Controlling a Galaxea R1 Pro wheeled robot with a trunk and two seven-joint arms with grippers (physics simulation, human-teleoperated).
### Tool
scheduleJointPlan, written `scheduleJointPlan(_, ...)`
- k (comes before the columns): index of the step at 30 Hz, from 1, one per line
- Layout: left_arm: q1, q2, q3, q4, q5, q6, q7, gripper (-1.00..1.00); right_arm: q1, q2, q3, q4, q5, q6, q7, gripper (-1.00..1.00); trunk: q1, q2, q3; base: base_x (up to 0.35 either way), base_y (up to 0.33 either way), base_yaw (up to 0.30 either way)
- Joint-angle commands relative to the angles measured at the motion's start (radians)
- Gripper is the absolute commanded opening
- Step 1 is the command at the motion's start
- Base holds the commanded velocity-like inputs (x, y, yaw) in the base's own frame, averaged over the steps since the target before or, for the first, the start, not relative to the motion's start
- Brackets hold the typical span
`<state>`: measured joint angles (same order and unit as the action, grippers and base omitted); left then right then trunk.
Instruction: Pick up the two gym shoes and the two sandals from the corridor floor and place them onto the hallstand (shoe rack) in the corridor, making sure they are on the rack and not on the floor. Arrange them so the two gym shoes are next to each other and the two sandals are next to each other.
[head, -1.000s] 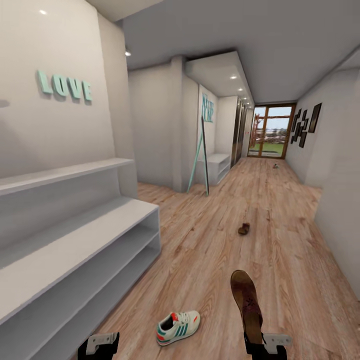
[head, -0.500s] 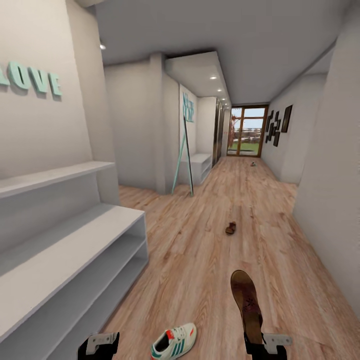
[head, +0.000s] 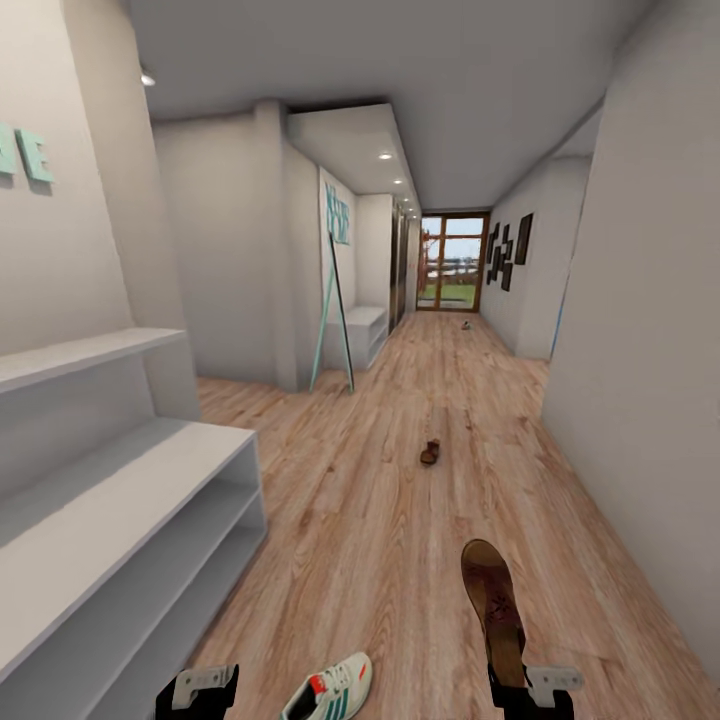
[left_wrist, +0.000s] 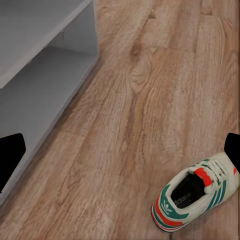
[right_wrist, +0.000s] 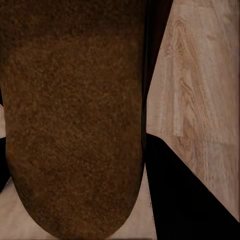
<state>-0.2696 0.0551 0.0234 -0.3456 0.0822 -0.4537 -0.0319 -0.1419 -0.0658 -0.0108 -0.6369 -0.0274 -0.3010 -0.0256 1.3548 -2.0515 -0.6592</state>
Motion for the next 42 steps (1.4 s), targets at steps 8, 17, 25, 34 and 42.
scheduleJointPlan(8,0.0,0.0,0.0,0.0,0.008,-0.003,-0.003,1.0,-0.001,0.0,0.002,-0.002,-0.006,-0.004,-0.002,-1.0,0.0,0.0,-0.001,0.0,0.0,-0.036)
scheduleJointPlan(17,0.0,0.0,0.0,0.0,0.008,-0.003,-0.003,1.0,-0.001,0.0,0.002,0.0,-0.006,-0.003,-0.002,-1.0,0.0,0.0,0.002,0.0,0.152,-0.091)
scheduleJointPlan(25,0.0,0.0,0.0,0.0,0.008,-0.002,-0.003,1.0,-0.001,0.0,0.002,0.0,-0.006,-0.003,-0.002,-1.0,0.0,0.0,0.008,0.0,0.294,-0.247)
scheduleJointPlan(34,0.0,0.0,0.0,0.0,0.008,-0.002,-0.003,1.0,-0.001,0.0,0.002,0.002,-0.006,-0.003,-0.002,-1.0,0.0,0.0,0.015,0.0,0.288,-0.265)
scheduleJointPlan(42,0.0,0.0,0.0,0.0,0.008,-0.002,-0.003,1.0,-0.001,0.0,0.002,0.001,-0.006,-0.003,-0.002,-1.0,0.0,0.0,0.014,0.0,0.146,-0.279)
